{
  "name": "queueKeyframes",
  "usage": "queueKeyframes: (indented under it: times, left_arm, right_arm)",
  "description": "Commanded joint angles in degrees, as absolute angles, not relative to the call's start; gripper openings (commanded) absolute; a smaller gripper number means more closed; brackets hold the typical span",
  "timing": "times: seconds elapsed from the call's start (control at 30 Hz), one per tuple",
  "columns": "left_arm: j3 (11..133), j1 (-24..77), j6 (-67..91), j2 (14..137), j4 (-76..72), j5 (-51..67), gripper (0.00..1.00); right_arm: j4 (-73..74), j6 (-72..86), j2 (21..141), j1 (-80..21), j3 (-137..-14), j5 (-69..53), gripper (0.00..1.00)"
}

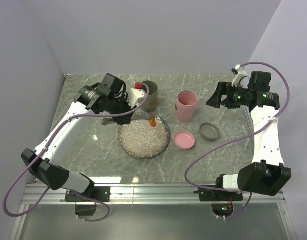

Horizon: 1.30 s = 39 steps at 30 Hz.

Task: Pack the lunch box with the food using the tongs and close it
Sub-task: Pick up the fake food from the plate, then place the fake food in the packing box.

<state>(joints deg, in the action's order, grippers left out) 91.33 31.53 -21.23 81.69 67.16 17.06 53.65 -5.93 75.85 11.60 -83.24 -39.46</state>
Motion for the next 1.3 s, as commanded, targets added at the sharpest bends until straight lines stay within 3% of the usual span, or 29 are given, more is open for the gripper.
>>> queueKeyframes:
  times: [0.0, 0.53, 0.9, 1.13, 1.23, 1.27]
  left_arm:
    - [97.4, 30.7, -20.3, 82.9, 67.3, 19.4, 0.00]
    - [124.6, 20.6, -20.8, 100.7, 70.5, 23.2, 0.00]
    - [121.6, 17.2, -21.4, 103.8, 64.7, 23.4, 0.01]
    - [123.4, 17.2, -20.2, 105.8, 64.2, 23.6, 0.15]
    - [123.9, 17.1, -19.3, 106.0, 64.1, 23.7, 0.34]
    - [123.8, 17.1, -19.2, 105.8, 63.6, 23.7, 0.36]
  right_arm:
    - [53.2, -6.8, 74.2, 11.3, -83.7, -39.4, 1.00]
    - [53.1, -7.3, 75.1, 11.3, -82.7, -38.8, 1.00]
    - [52.9, -7.5, 76.6, 11.3, -82.8, -38.7, 1.00]
    - [52.7, -7.3, 76.8, 11.3, -82.5, -38.9, 1.00]
    - [53.1, -7.2, 76.7, 11.3, -82.9, -38.8, 1.00]
    - [53.2, -7.3, 76.7, 11.3, -83.3, -38.8, 1.00]
